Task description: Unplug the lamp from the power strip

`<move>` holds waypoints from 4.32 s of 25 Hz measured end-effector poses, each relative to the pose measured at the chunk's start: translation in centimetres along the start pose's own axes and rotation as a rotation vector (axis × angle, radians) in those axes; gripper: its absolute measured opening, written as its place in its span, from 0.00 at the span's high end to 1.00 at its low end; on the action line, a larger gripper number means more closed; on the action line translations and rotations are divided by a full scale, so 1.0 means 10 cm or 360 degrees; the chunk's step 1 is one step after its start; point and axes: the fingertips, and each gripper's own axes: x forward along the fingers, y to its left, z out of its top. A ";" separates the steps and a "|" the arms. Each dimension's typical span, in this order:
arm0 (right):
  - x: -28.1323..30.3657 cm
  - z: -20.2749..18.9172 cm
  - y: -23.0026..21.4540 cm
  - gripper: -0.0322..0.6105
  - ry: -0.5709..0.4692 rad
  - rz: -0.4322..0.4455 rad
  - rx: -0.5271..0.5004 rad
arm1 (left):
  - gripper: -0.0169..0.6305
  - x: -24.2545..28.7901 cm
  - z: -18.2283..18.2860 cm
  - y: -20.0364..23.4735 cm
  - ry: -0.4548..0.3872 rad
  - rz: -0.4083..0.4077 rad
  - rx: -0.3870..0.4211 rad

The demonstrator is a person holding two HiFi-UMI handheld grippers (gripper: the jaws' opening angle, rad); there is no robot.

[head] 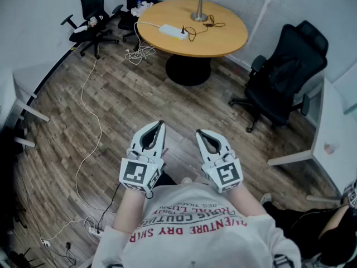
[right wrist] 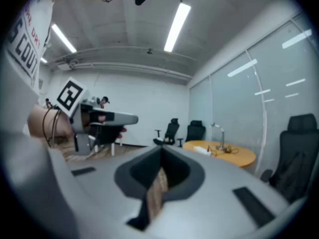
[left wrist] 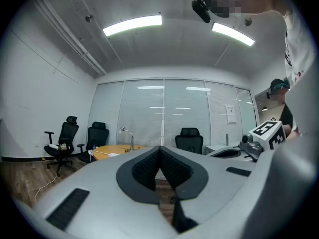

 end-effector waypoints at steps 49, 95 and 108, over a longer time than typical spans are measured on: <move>3.73 0.08 -0.87 0.90 0.0219 -0.0407 0.0209 | 0.93 1.98 -0.05 3.63 0.0171 -0.0237 -0.0125; 6.23 -1.21 -4.88 0.90 0.0648 -0.0546 0.0515 | 0.93 7.09 -1.37 4.33 0.0703 -0.0744 -0.0019; 6.36 -1.56 -4.76 0.90 0.0985 -0.0692 0.0653 | 0.93 7.11 -2.81 4.18 0.1232 -0.1399 0.0724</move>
